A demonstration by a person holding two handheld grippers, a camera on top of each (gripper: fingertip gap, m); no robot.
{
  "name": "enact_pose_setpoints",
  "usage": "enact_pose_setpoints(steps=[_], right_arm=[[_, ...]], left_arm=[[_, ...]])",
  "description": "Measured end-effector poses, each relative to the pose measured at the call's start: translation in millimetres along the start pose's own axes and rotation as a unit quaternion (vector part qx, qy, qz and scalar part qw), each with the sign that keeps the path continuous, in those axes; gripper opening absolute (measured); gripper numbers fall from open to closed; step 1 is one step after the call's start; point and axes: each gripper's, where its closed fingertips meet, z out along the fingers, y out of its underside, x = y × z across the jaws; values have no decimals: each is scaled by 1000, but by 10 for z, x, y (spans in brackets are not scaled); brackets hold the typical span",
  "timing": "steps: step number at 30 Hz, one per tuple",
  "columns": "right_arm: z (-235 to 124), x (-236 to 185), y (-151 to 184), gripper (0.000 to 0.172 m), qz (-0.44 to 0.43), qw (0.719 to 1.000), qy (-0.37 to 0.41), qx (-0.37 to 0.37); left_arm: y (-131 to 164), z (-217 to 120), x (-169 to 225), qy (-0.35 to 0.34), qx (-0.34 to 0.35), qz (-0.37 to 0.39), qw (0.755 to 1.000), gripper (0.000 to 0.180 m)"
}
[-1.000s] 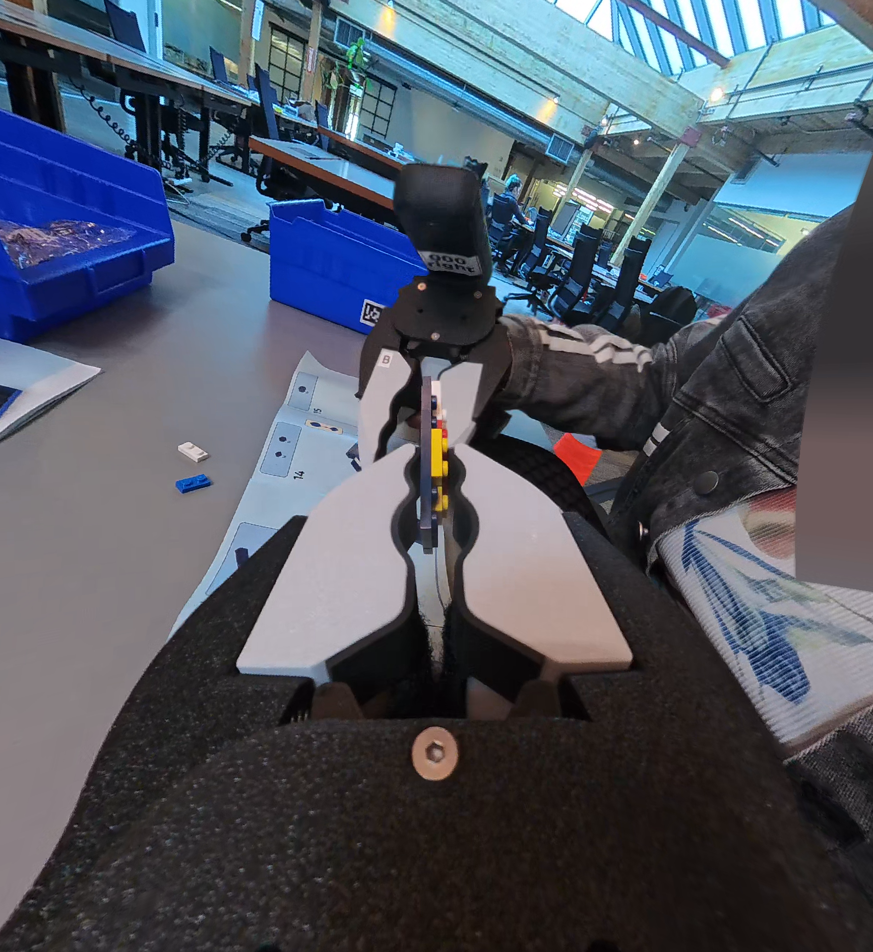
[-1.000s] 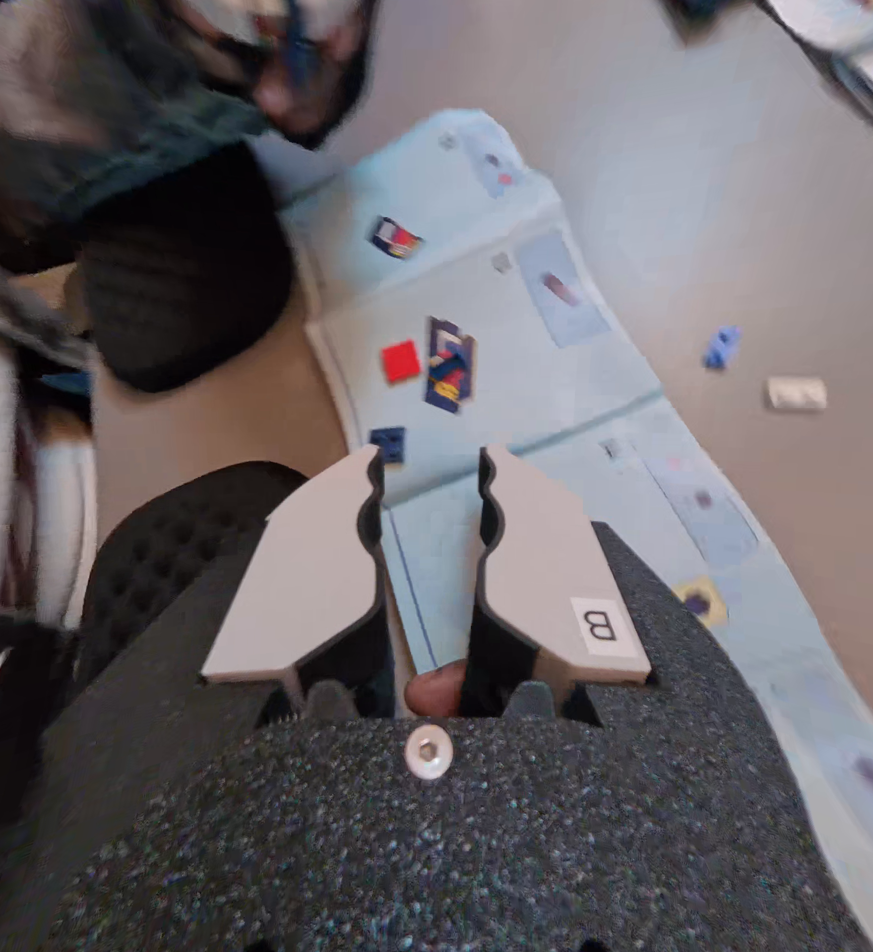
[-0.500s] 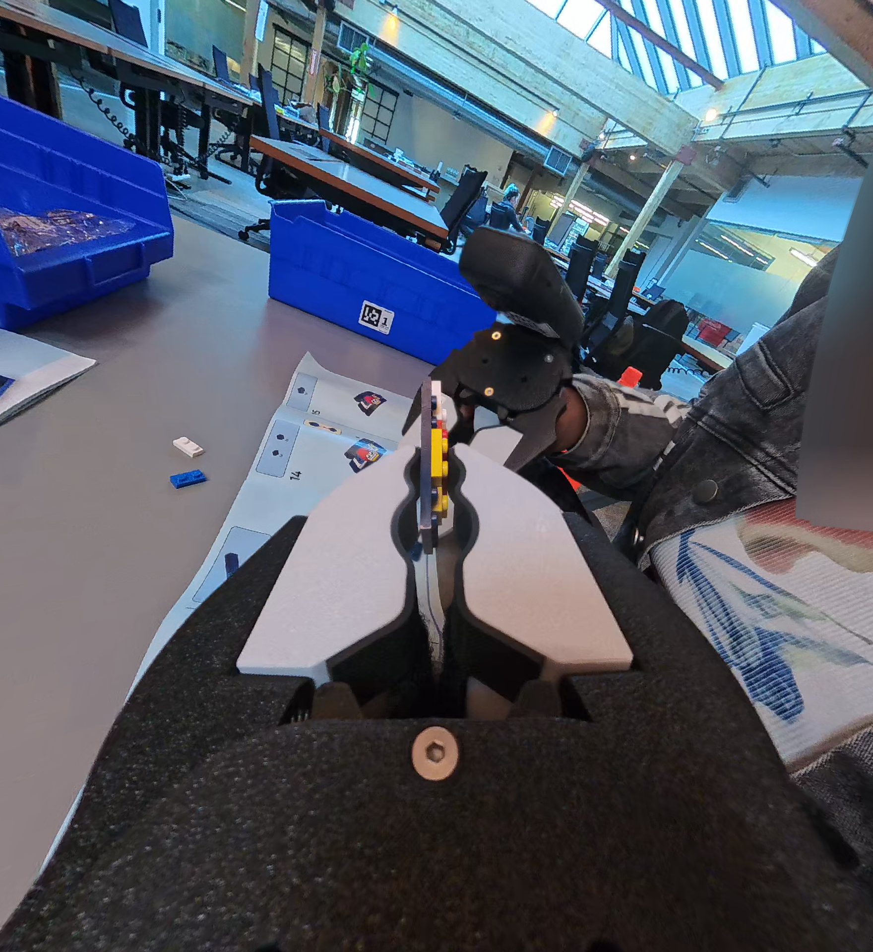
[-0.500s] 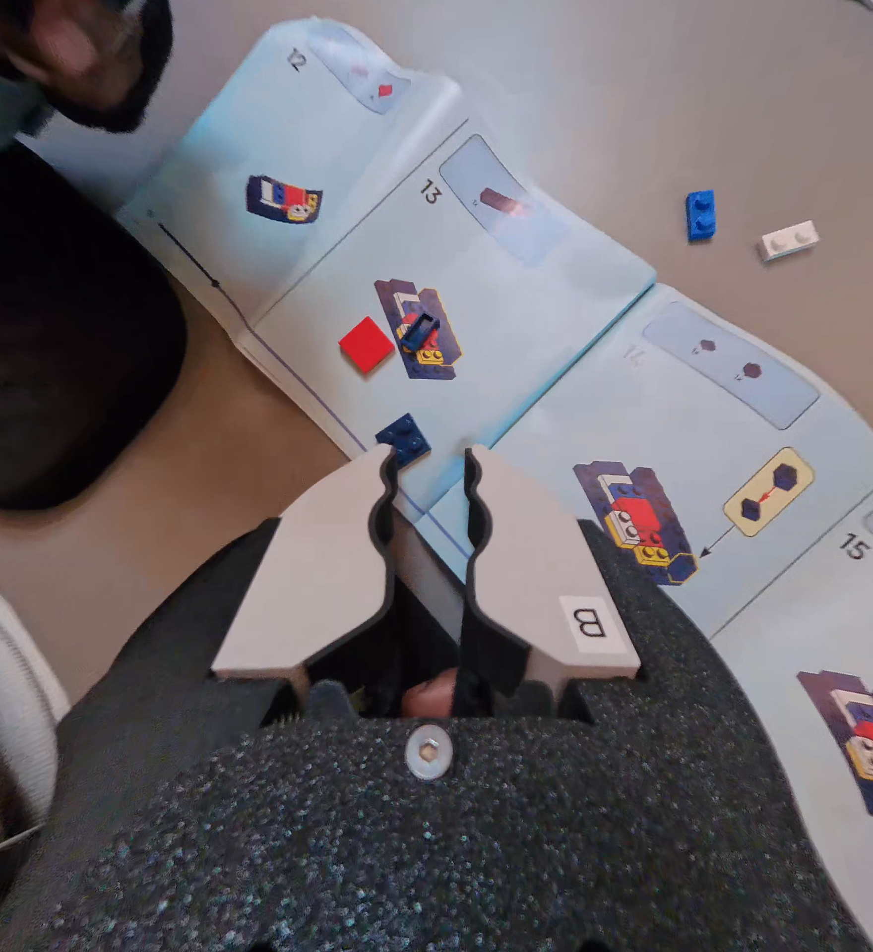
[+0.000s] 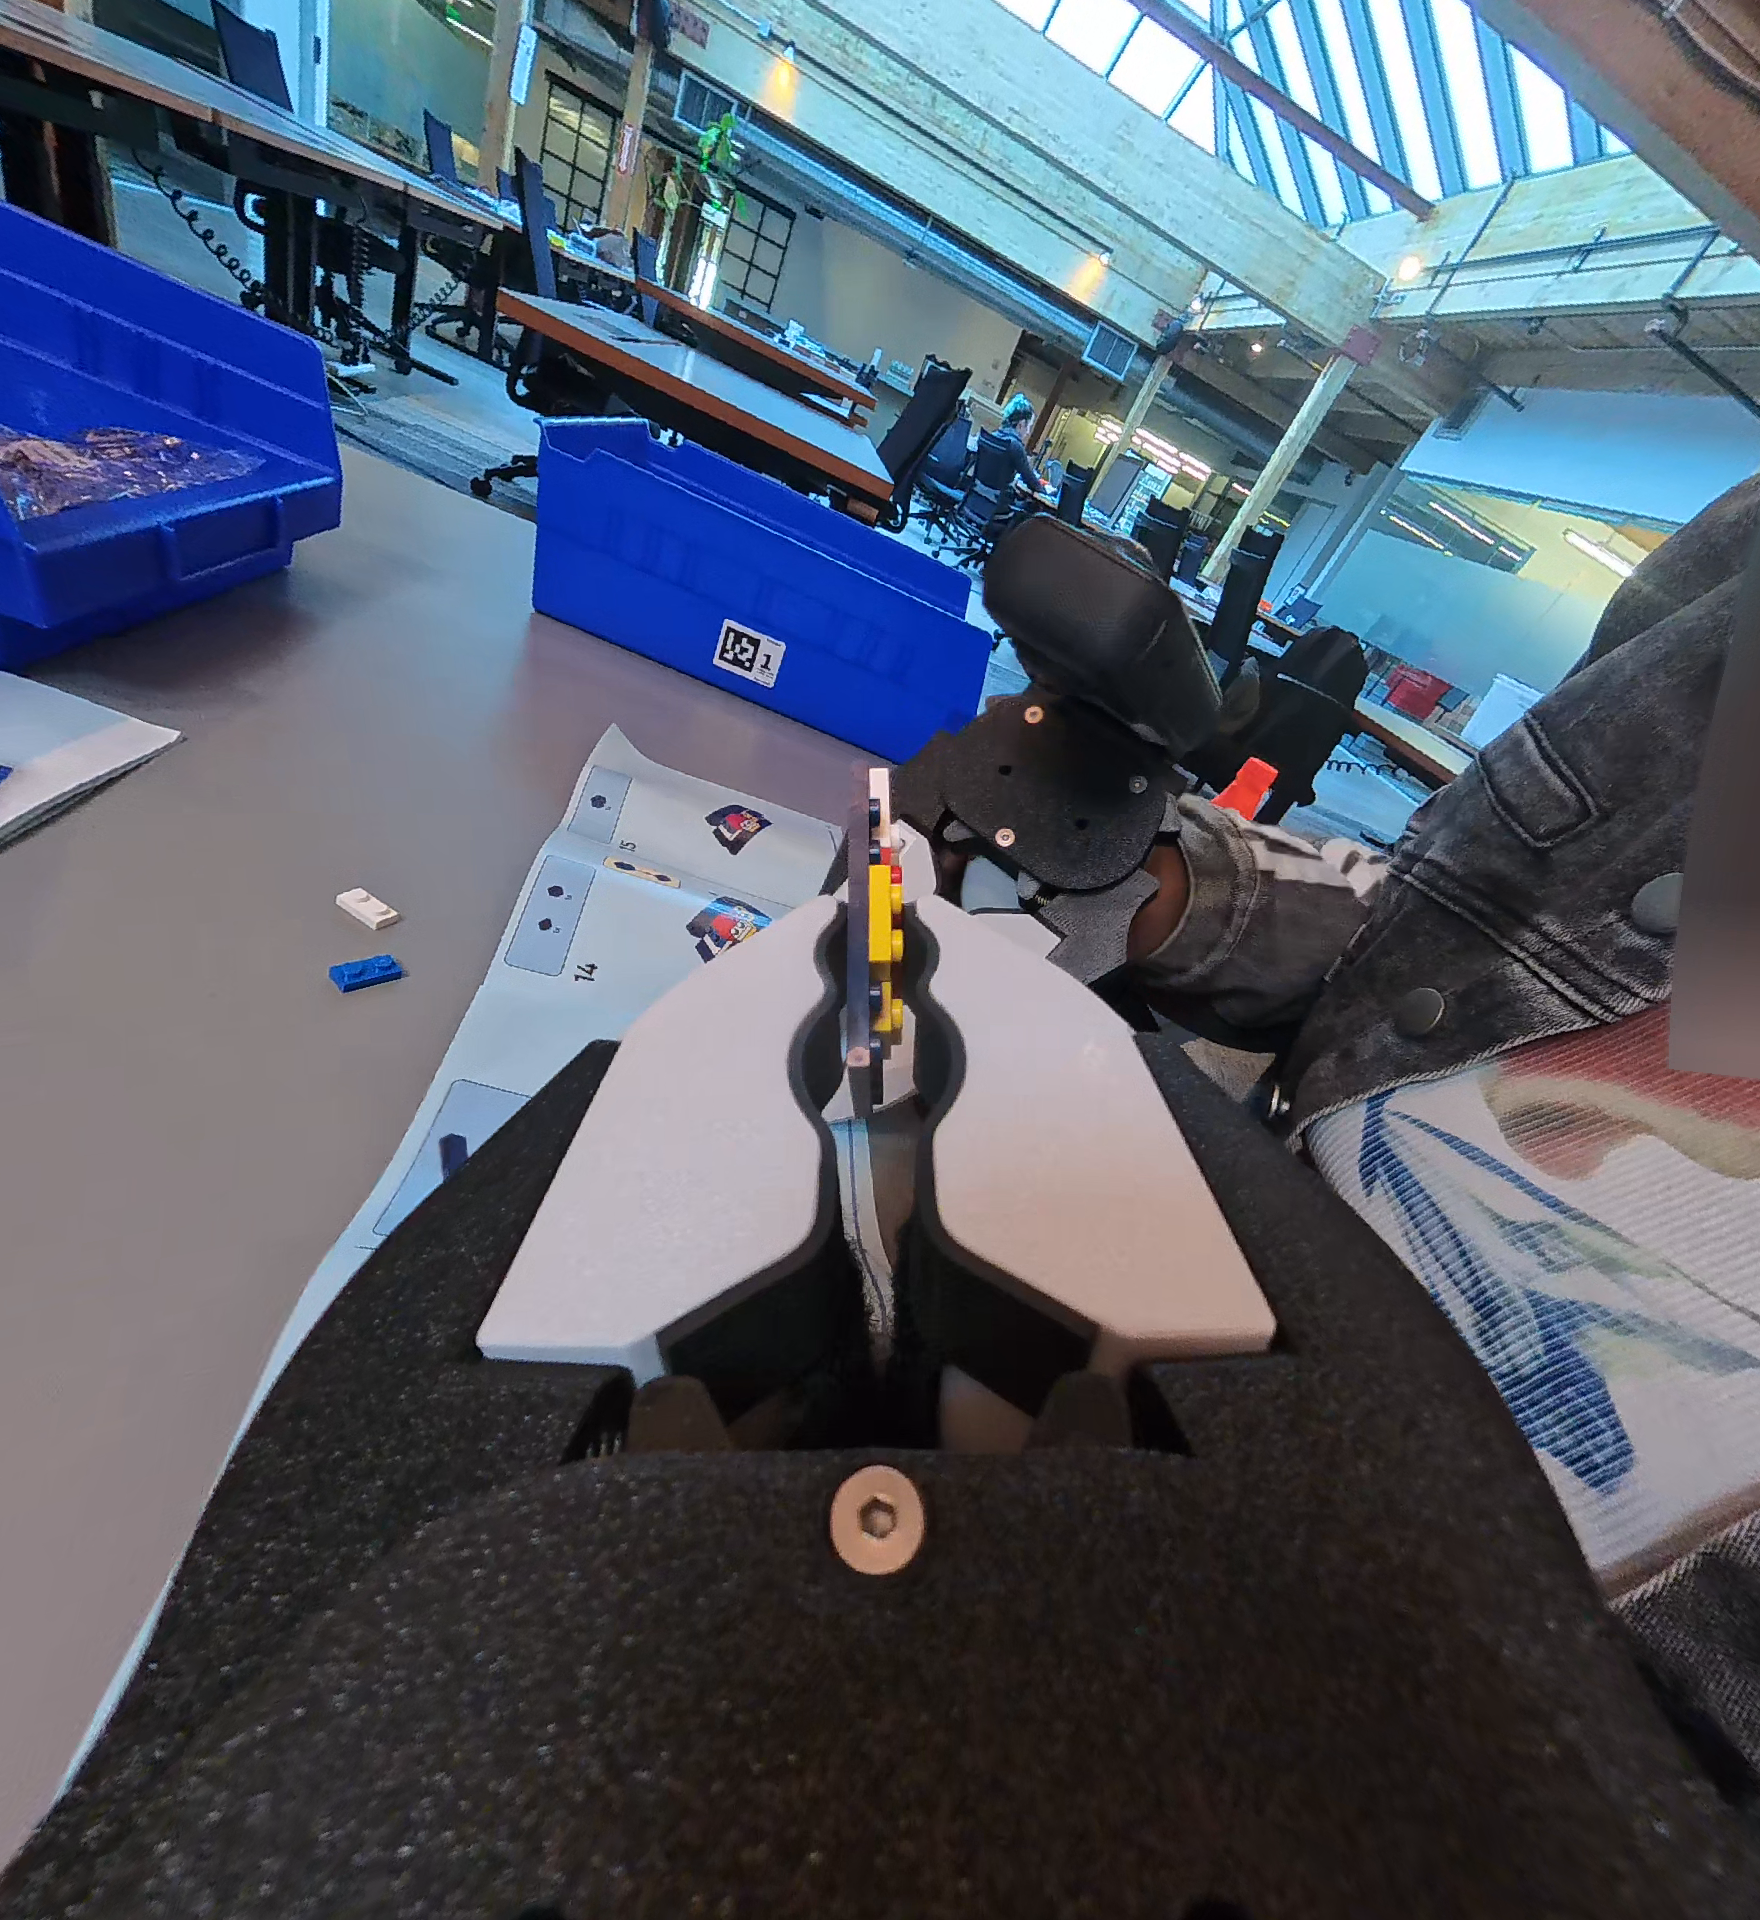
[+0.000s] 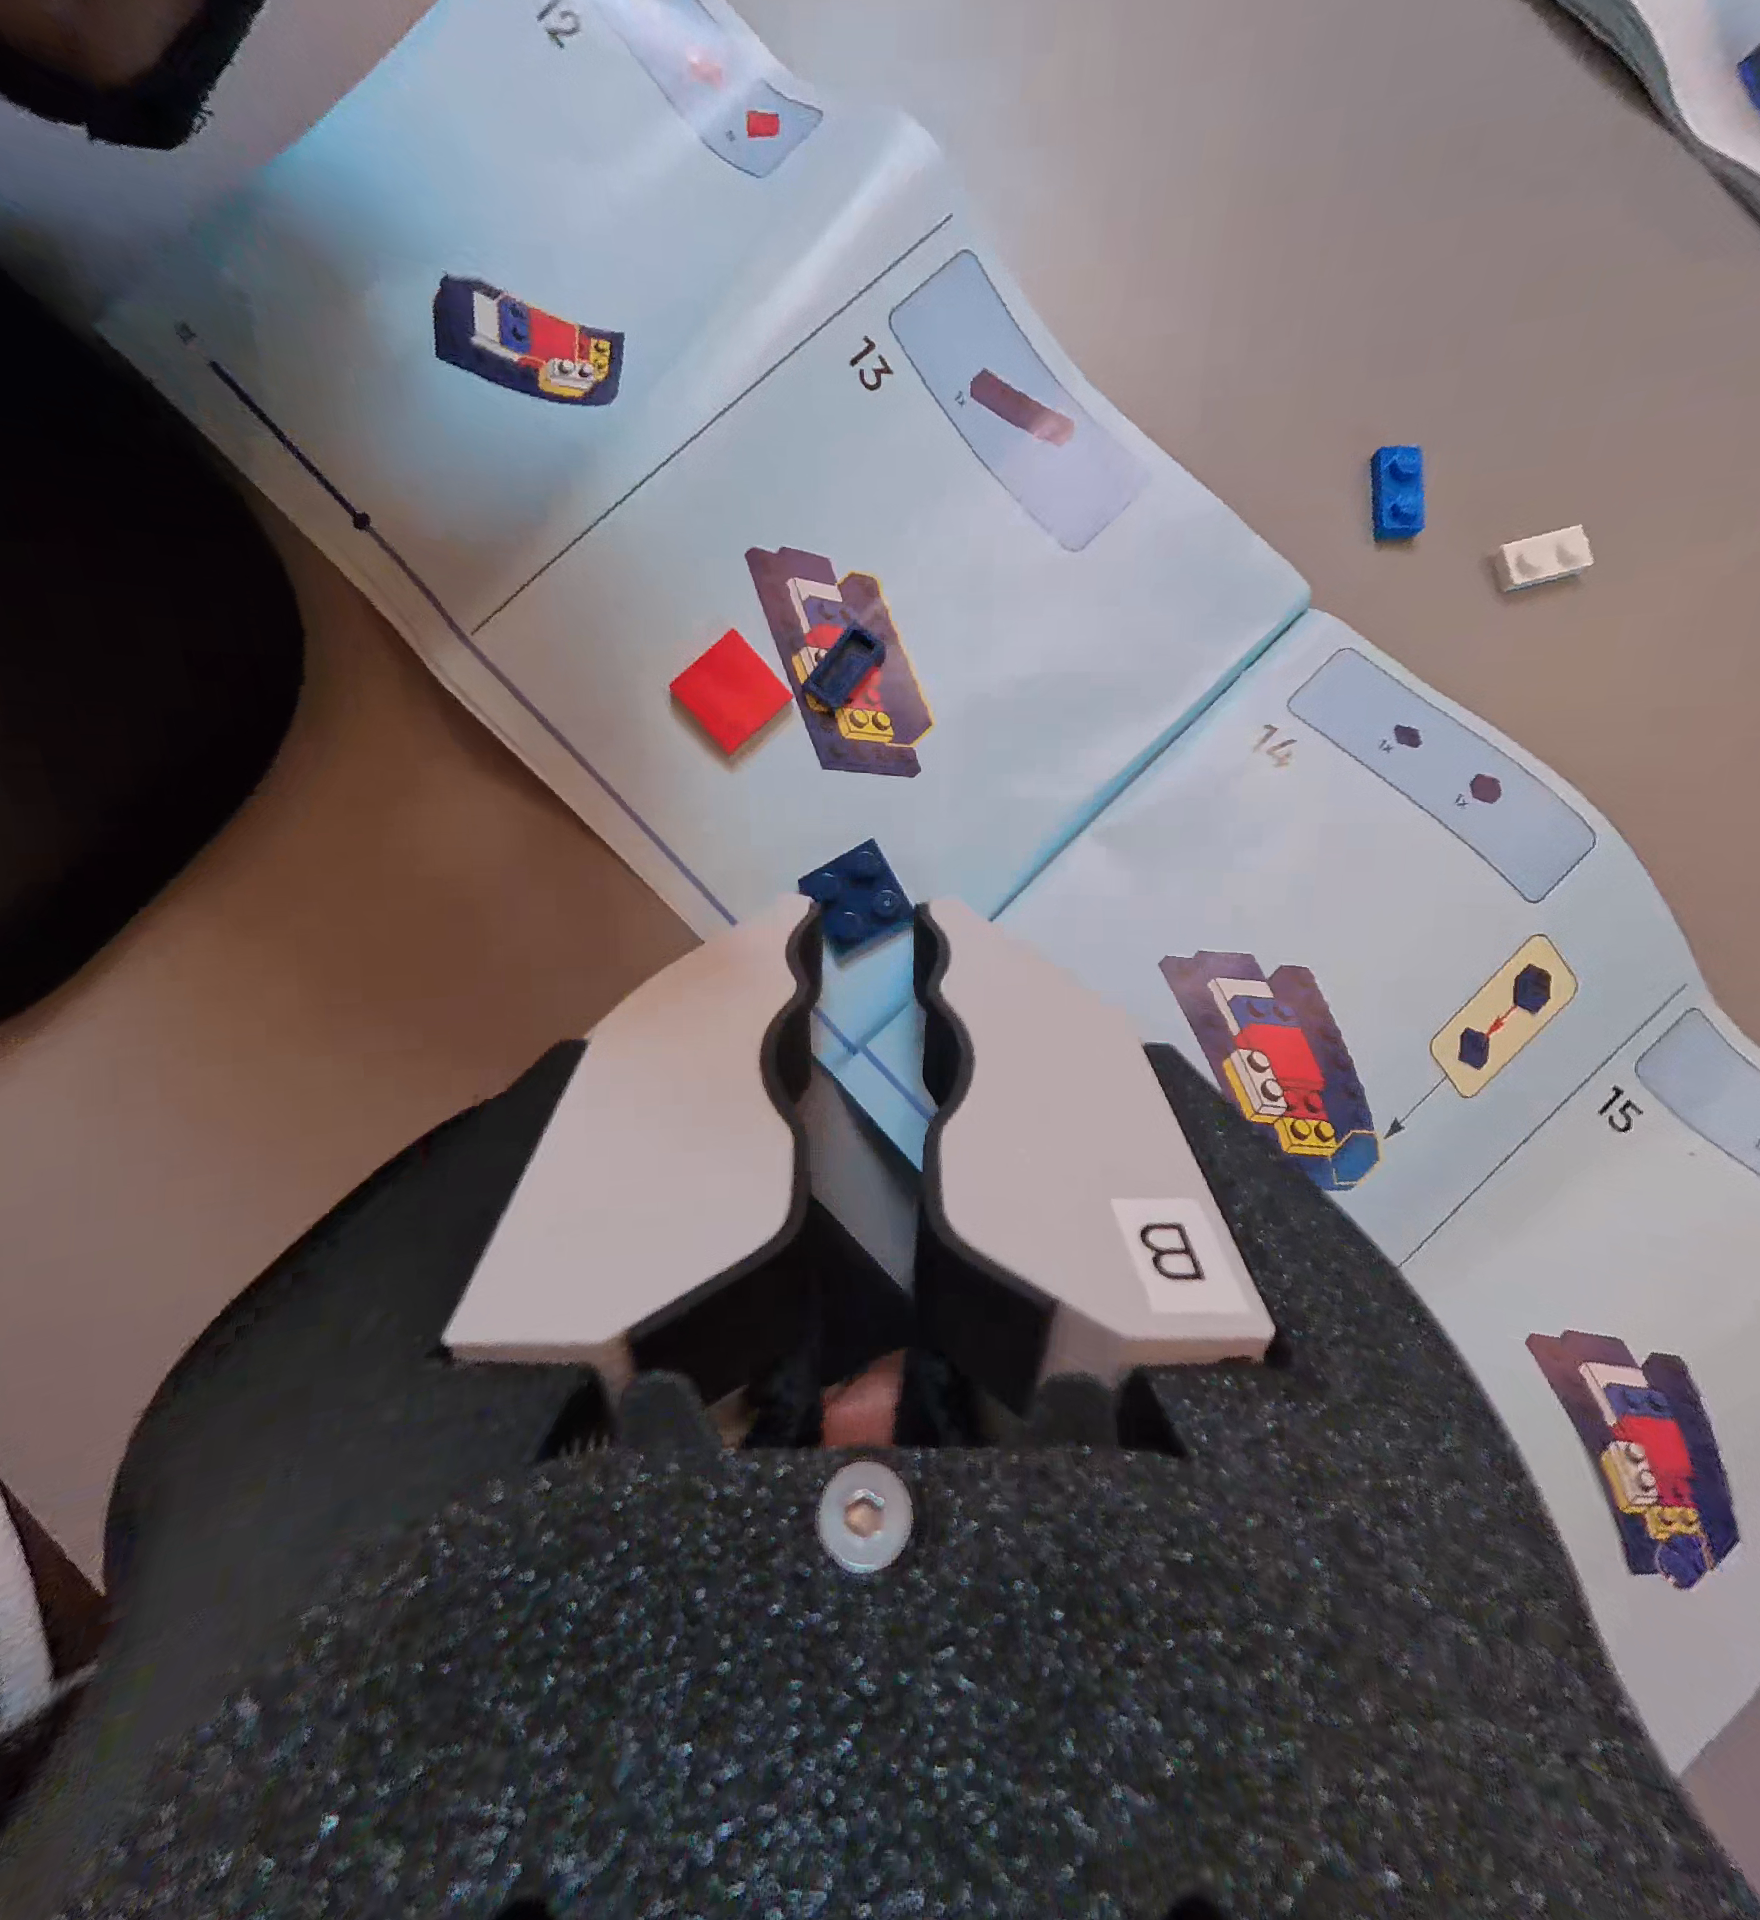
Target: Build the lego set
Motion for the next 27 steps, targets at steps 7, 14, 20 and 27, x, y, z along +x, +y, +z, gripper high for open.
enact_pose_setpoints(steps=[7,14,20,27], right_arm=[[-78,32,18,15,-164,986,-18,-10],[-255,400,140,14,-383,921,-36,-62],[-169,305,86,24,-438,891,-100,-61],[-274,365,3,21,-125,985,-116,7]], left_arm=[[1,9,12,2,-1,0,1000,8],[-2,6,4,1,0,1,1000,8],[25,5,-22,-7,-8,5,1000,8],[20,5,-16,-2,-5,-1,1000,8]])
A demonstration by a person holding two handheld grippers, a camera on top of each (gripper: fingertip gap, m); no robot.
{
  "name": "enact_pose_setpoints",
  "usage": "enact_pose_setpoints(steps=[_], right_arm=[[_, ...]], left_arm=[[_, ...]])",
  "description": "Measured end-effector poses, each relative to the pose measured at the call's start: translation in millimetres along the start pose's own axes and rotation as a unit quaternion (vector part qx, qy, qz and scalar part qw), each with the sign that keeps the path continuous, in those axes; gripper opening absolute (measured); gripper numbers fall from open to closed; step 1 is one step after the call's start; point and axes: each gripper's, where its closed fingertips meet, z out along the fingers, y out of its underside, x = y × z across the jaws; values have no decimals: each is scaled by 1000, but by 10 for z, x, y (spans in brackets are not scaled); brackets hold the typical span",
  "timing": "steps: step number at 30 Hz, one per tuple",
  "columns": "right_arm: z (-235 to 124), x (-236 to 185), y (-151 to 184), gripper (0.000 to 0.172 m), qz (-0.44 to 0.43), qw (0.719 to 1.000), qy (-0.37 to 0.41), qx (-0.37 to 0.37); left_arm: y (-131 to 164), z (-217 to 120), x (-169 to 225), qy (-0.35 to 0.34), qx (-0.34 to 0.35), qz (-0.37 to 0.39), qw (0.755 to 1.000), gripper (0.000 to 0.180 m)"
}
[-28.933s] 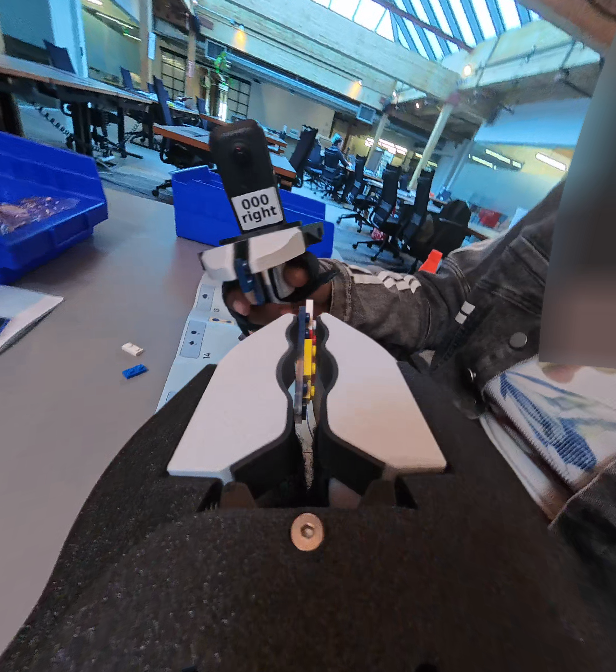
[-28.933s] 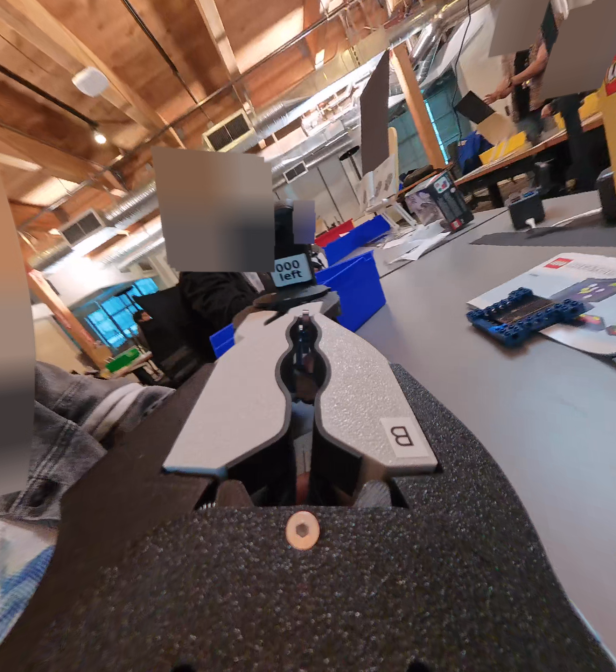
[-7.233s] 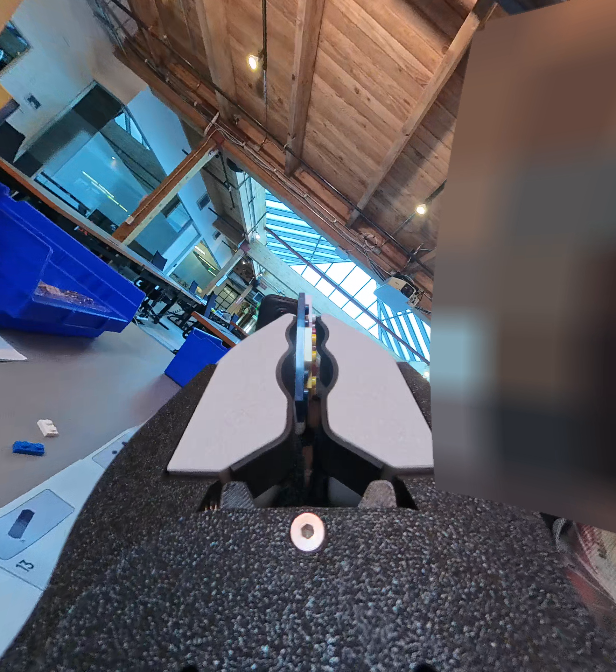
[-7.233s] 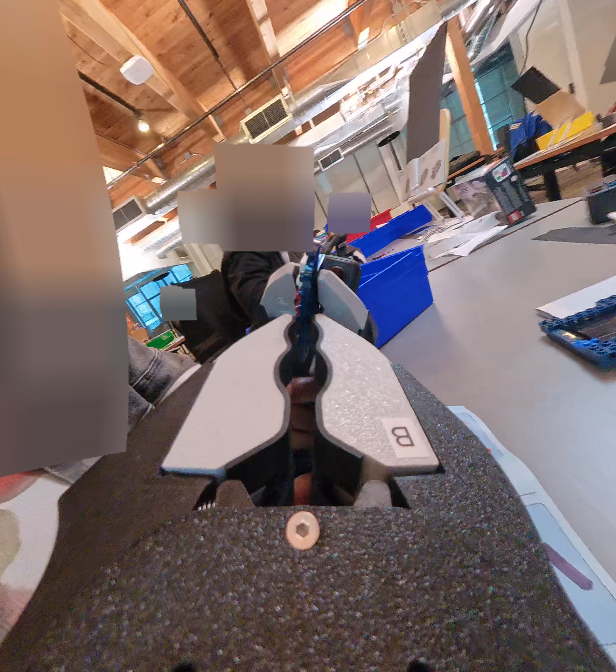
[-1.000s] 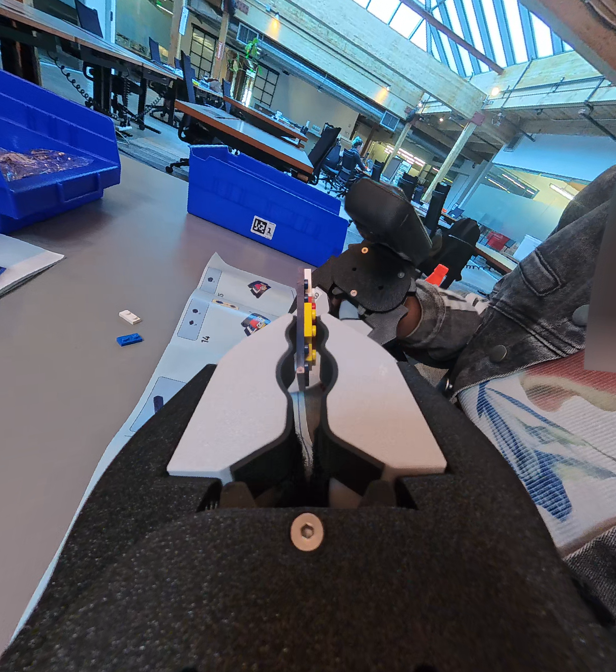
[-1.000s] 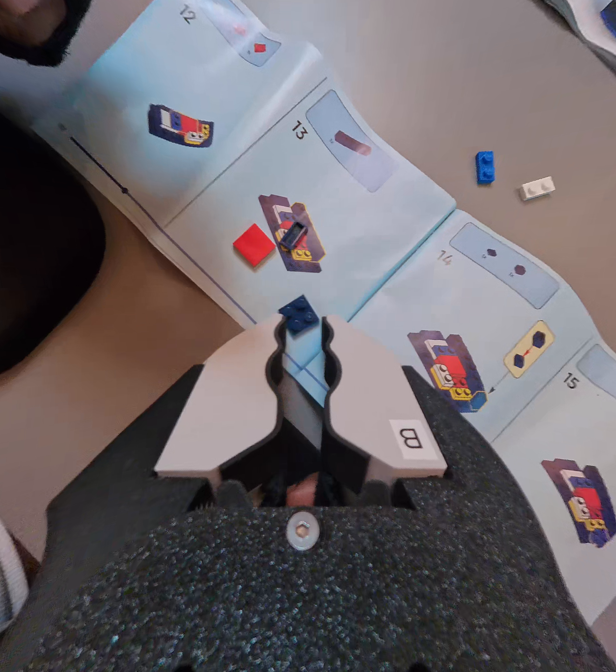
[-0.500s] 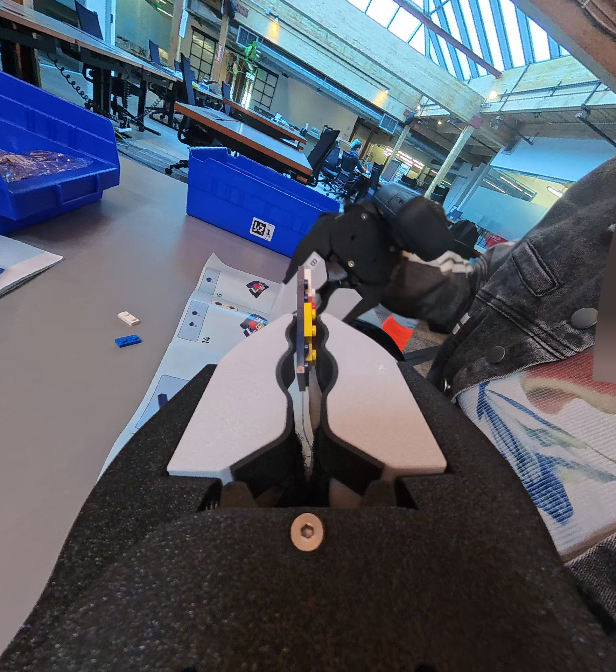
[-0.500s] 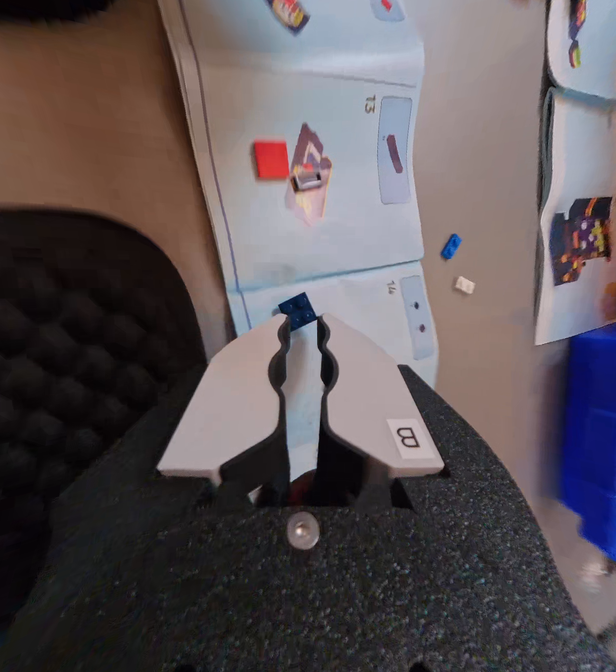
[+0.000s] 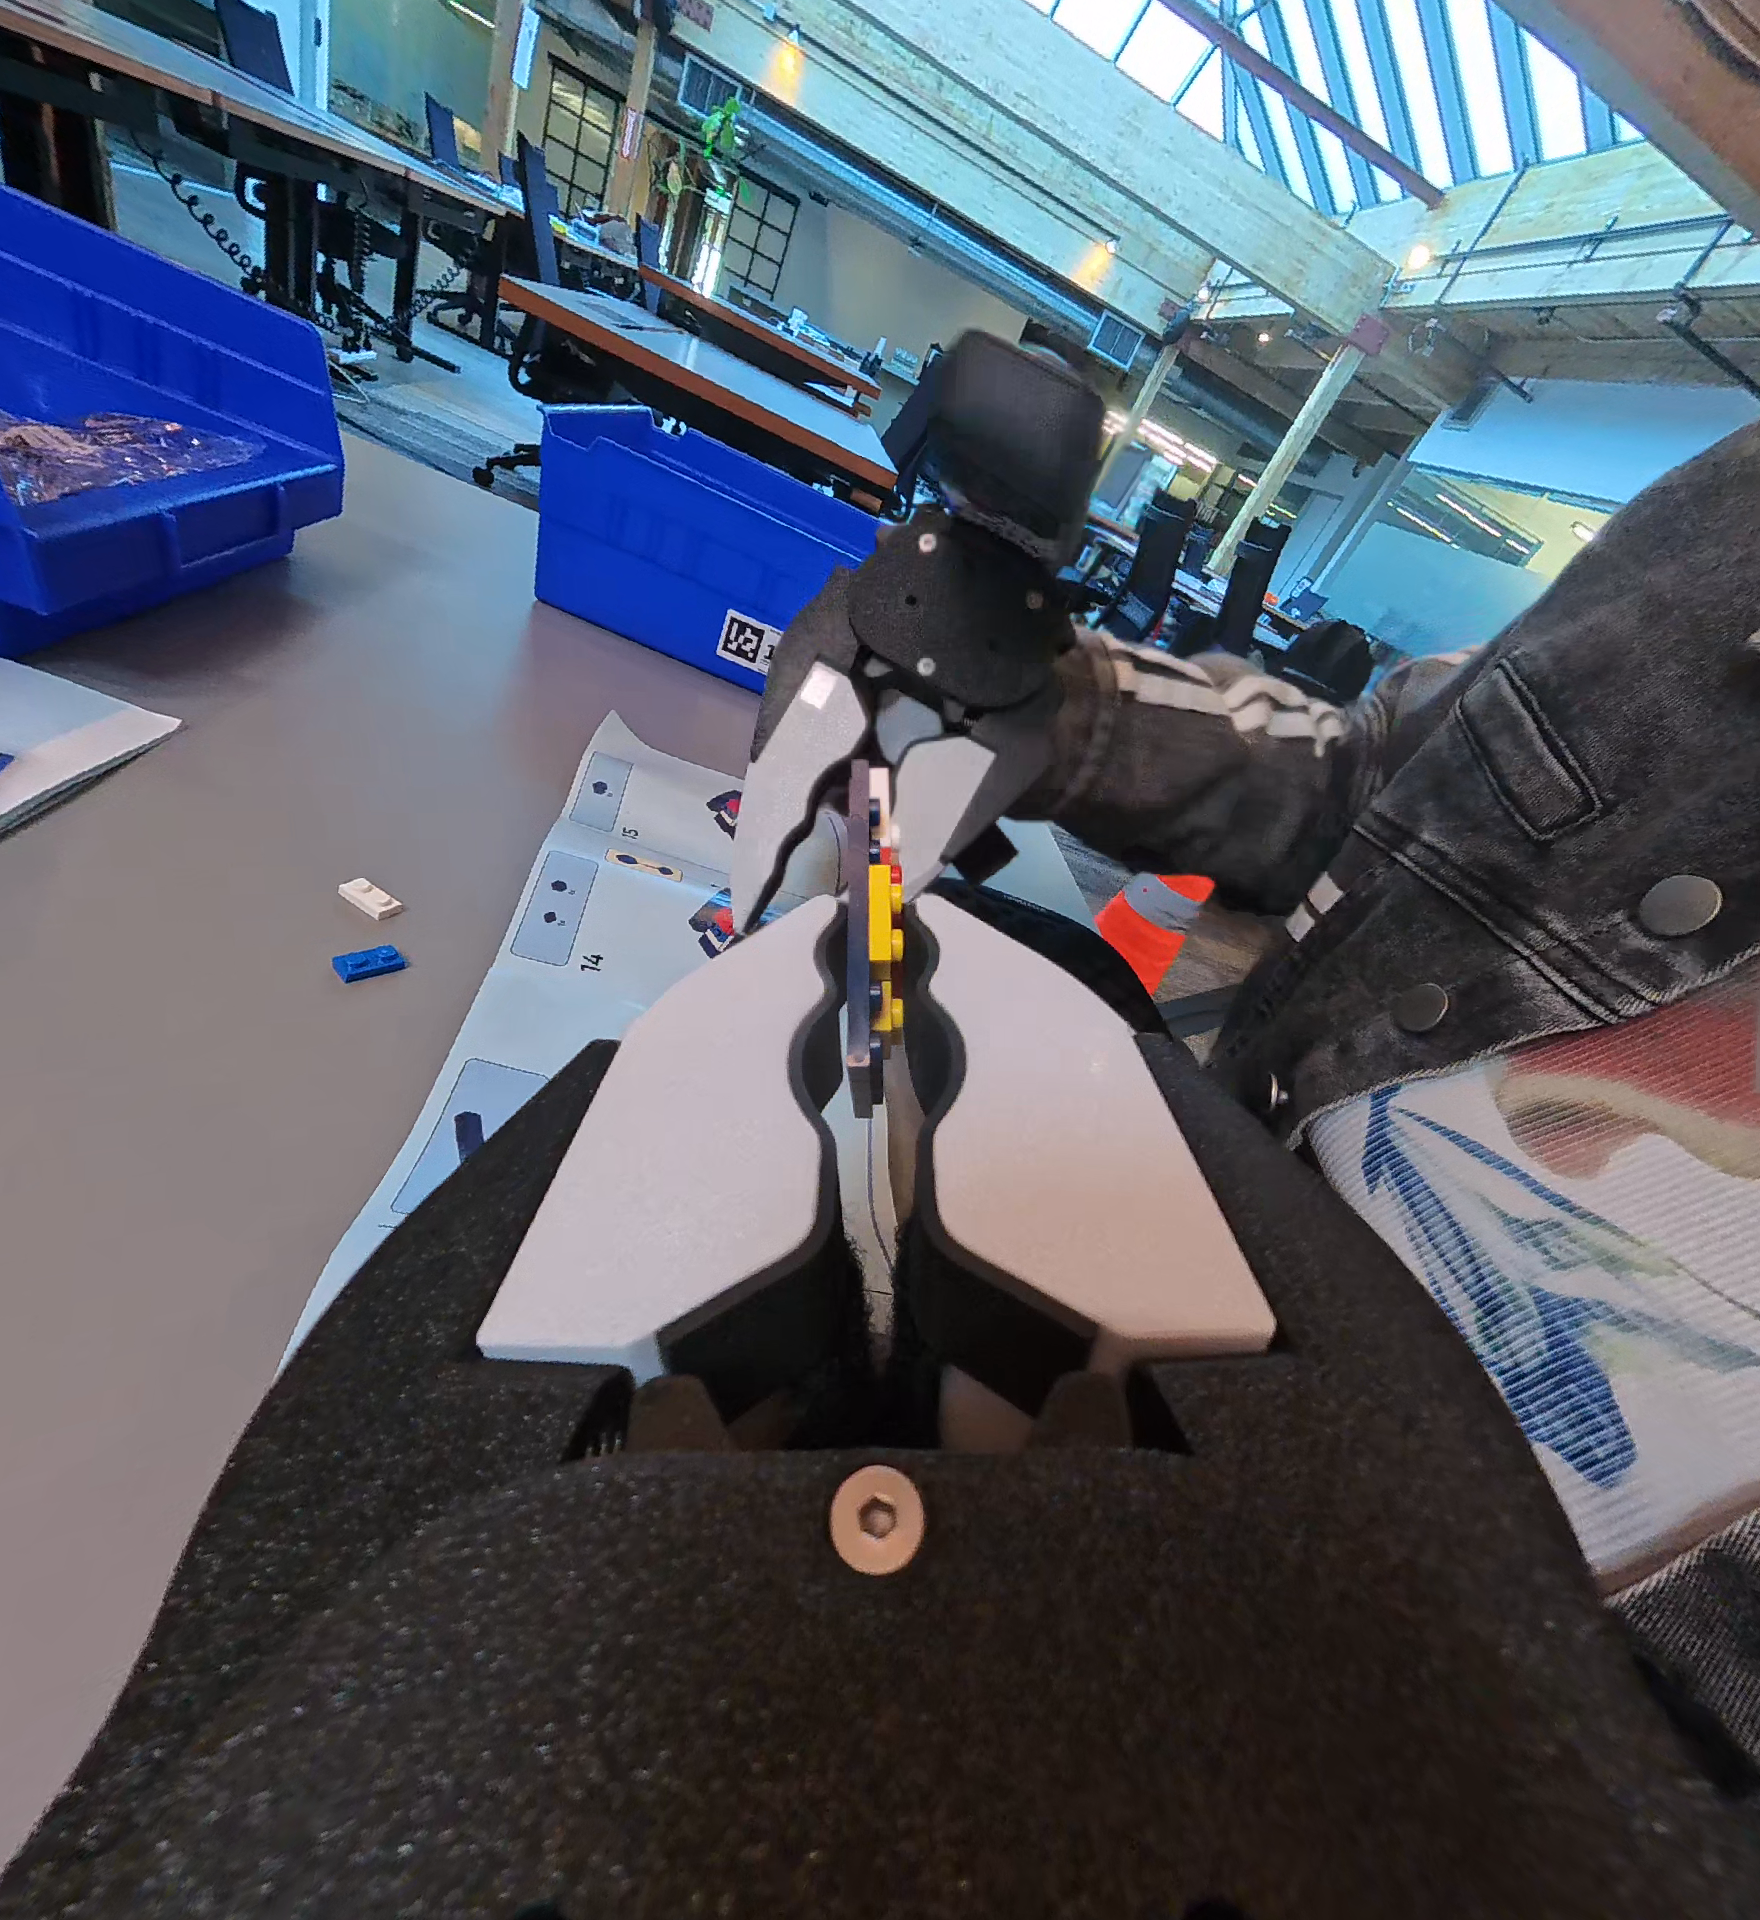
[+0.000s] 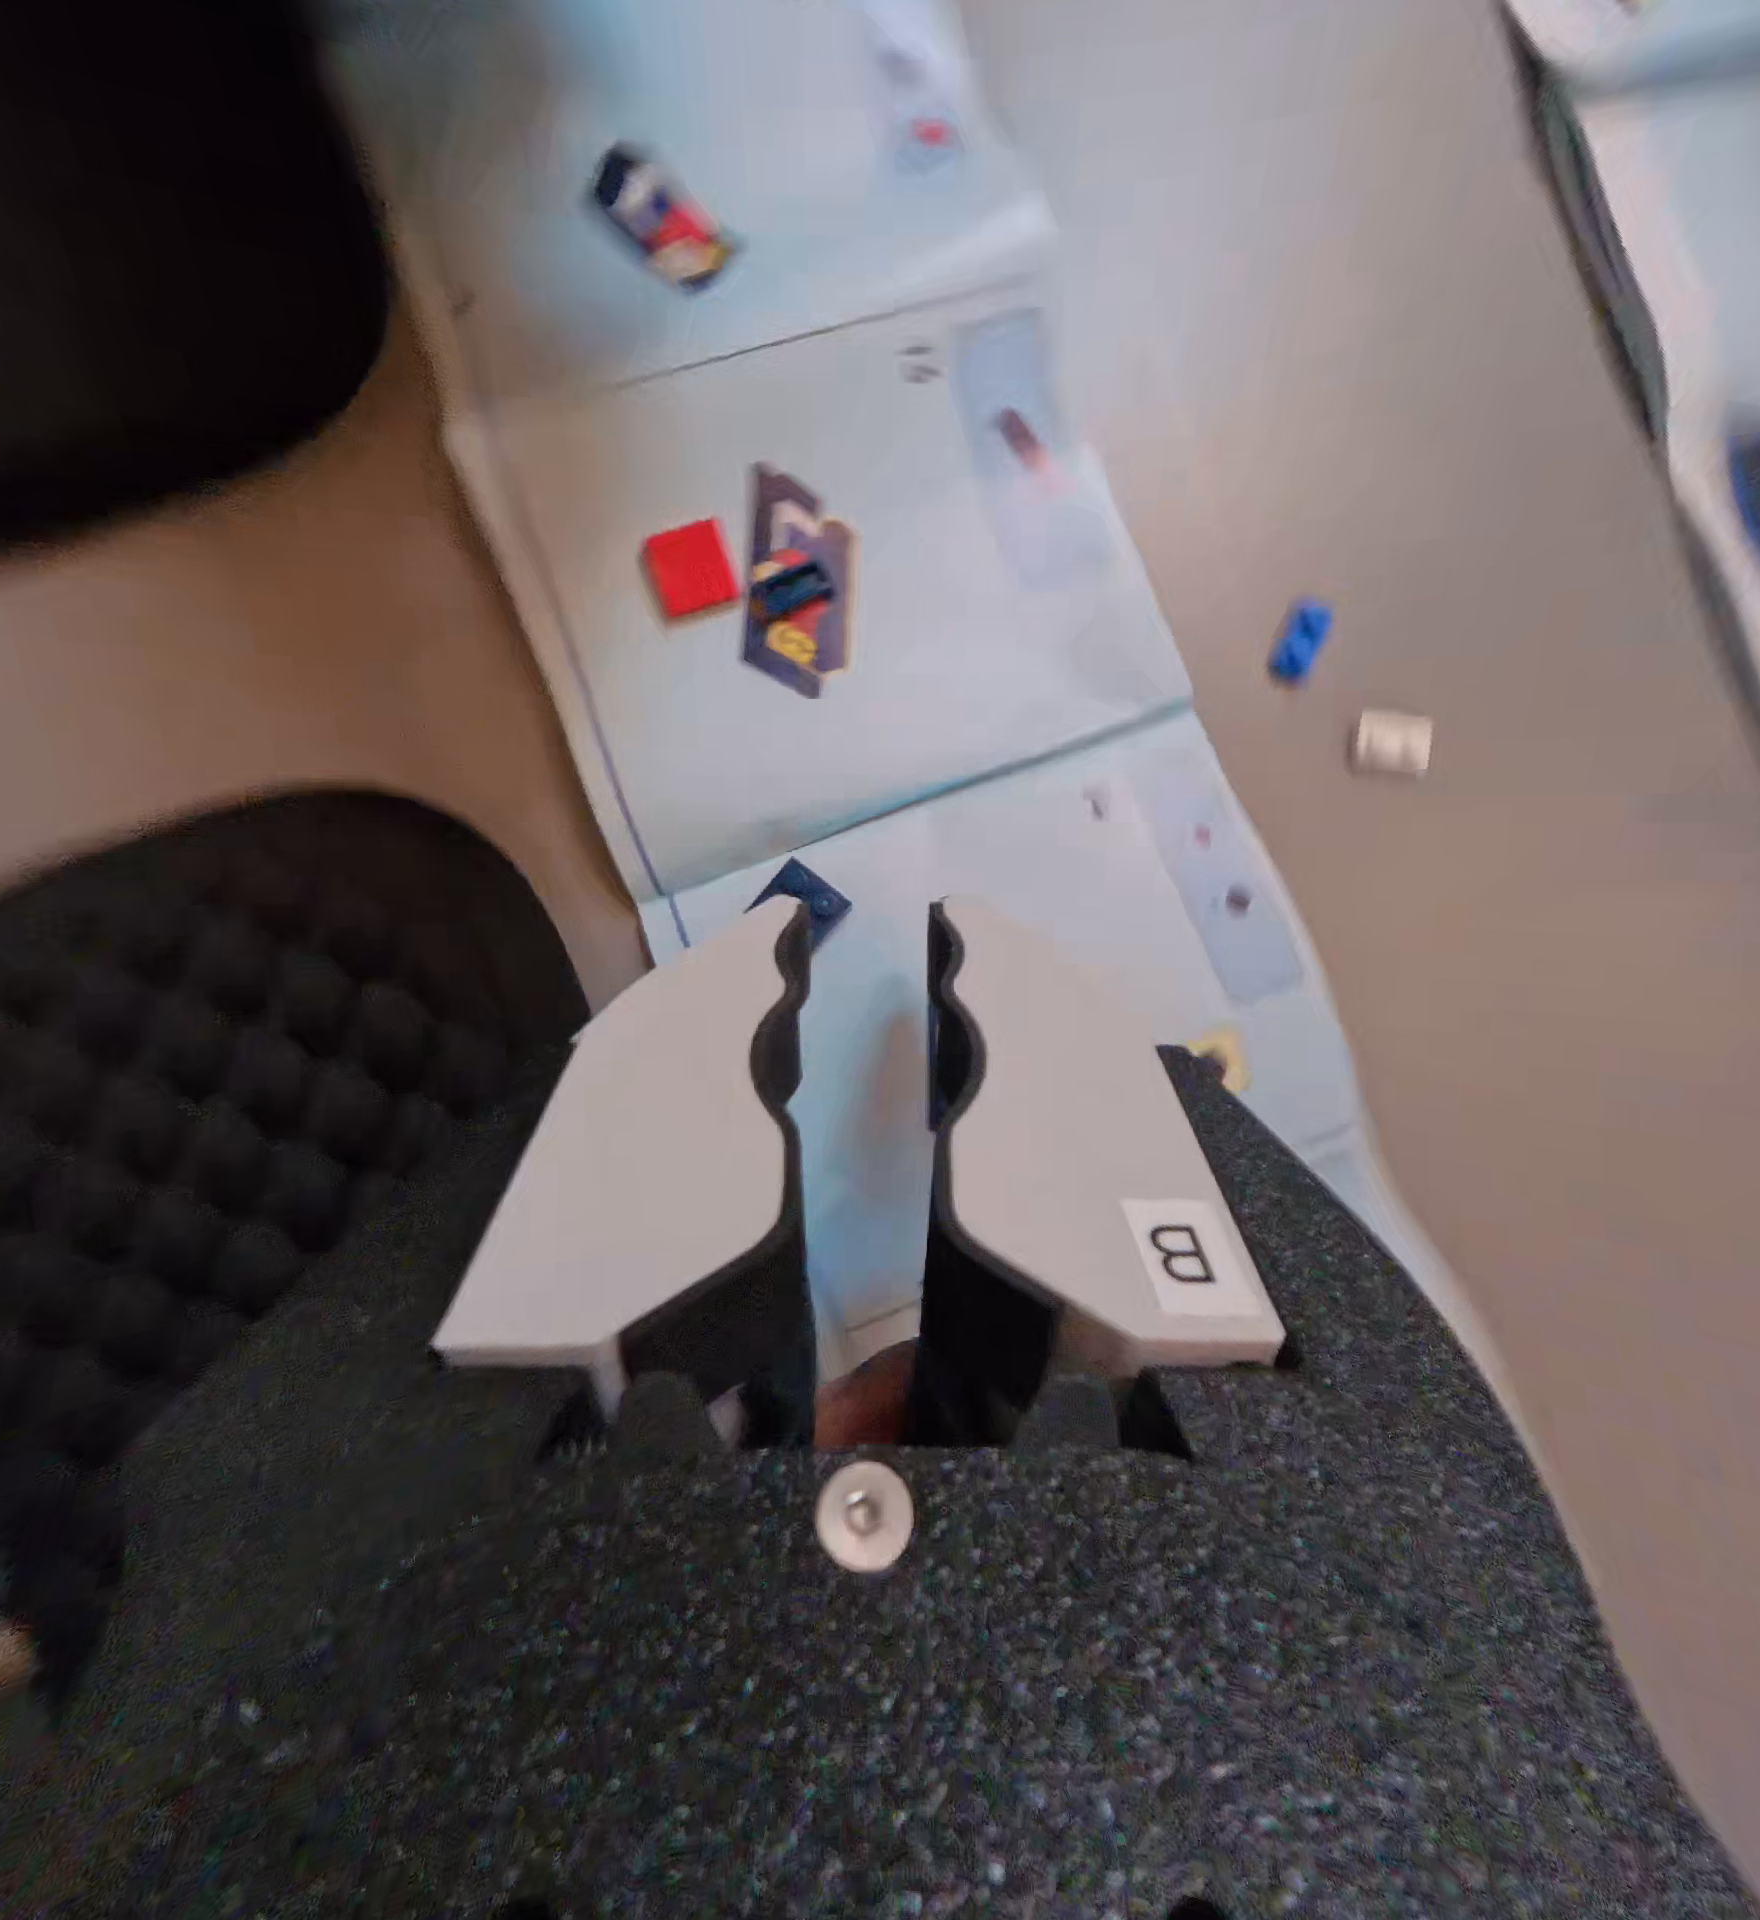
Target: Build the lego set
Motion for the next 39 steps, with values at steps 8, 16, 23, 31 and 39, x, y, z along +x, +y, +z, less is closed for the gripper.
enact_pose_setpoints(steps=[8,16,23,31,39], right_arm=[[99,-71,129,28,166,982,73,52],[171,-71,111,16,92,987,132,5],[58,-63,-71,16,-180,950,252,-37],[-191,-52,54,16,-293,940,160,-75],[-387,-291,192,16,-223,974,-44,-26]], left_arm=[[-6,3,7,9,7,-14,1000,8],[-4,8,8,8,7,-13,1000,7],[-12,-3,-17,-1,10,-13,1000,7],[-24,-4,-23,-4,13,-15,1000,8],[-6,-8,-40,-8,8,-13,1000,8]])
